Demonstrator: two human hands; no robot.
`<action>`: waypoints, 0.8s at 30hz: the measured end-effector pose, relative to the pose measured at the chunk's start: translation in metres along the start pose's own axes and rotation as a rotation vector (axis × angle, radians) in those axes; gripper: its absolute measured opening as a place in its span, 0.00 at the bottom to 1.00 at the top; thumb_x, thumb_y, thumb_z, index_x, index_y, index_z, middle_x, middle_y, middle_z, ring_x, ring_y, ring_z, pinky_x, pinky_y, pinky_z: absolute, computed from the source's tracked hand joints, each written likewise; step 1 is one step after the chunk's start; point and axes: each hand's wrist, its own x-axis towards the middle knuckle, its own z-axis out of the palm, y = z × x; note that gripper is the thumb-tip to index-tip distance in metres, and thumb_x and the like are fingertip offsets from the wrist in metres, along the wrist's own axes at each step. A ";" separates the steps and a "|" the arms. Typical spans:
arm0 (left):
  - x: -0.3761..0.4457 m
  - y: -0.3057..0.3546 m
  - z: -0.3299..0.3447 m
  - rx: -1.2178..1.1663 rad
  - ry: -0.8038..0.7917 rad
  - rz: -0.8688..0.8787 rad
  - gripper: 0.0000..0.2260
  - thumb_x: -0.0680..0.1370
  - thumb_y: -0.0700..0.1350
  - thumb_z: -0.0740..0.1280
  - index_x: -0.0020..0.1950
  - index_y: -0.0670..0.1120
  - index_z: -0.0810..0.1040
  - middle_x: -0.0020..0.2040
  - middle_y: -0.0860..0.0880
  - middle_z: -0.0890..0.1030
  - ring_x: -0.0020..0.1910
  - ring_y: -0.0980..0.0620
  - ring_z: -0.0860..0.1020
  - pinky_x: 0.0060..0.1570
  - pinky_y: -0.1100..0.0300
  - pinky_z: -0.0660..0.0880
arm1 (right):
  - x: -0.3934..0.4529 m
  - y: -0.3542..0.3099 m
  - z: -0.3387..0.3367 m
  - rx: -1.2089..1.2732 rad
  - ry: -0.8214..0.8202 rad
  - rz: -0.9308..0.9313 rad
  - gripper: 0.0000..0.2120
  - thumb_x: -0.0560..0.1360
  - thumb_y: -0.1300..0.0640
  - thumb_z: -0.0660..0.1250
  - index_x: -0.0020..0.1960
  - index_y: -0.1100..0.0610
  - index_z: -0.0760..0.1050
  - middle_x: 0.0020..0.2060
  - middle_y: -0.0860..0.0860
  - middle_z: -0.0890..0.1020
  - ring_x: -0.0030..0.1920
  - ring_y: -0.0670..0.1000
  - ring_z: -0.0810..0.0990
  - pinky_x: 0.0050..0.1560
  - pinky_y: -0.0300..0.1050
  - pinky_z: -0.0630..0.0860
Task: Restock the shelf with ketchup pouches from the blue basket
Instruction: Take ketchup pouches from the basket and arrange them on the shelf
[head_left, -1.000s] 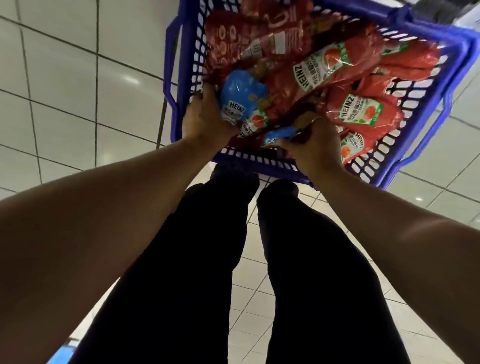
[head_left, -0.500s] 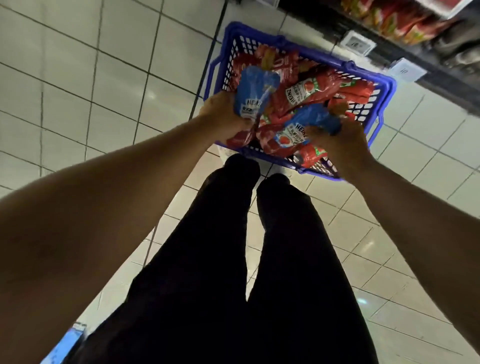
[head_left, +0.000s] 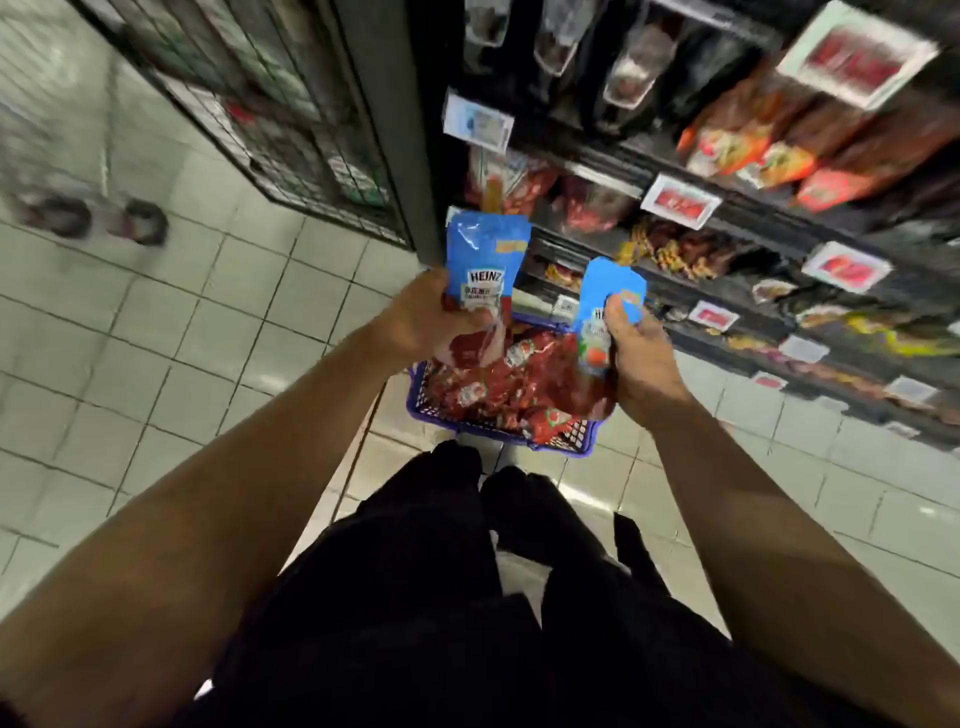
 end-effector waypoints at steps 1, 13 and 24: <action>-0.004 0.013 -0.002 -0.021 -0.014 0.009 0.11 0.76 0.40 0.75 0.56 0.48 0.81 0.47 0.52 0.85 0.46 0.60 0.83 0.50 0.60 0.78 | -0.007 -0.008 -0.002 -0.013 0.015 0.029 0.09 0.82 0.55 0.64 0.56 0.60 0.78 0.38 0.53 0.85 0.34 0.50 0.84 0.36 0.45 0.81; 0.017 0.120 0.030 -0.135 -0.071 0.175 0.10 0.78 0.48 0.72 0.54 0.63 0.82 0.52 0.53 0.87 0.53 0.50 0.85 0.60 0.40 0.78 | -0.069 -0.081 -0.048 -0.089 -0.086 -0.047 0.10 0.70 0.67 0.74 0.52 0.61 0.83 0.44 0.58 0.87 0.40 0.54 0.86 0.42 0.48 0.82; 0.049 0.222 0.124 -0.043 -0.134 0.312 0.10 0.77 0.42 0.74 0.58 0.48 0.82 0.49 0.53 0.87 0.49 0.53 0.85 0.49 0.56 0.81 | -0.074 -0.151 -0.155 -0.062 0.255 -0.450 0.17 0.70 0.68 0.76 0.57 0.62 0.78 0.46 0.56 0.87 0.42 0.51 0.86 0.41 0.43 0.81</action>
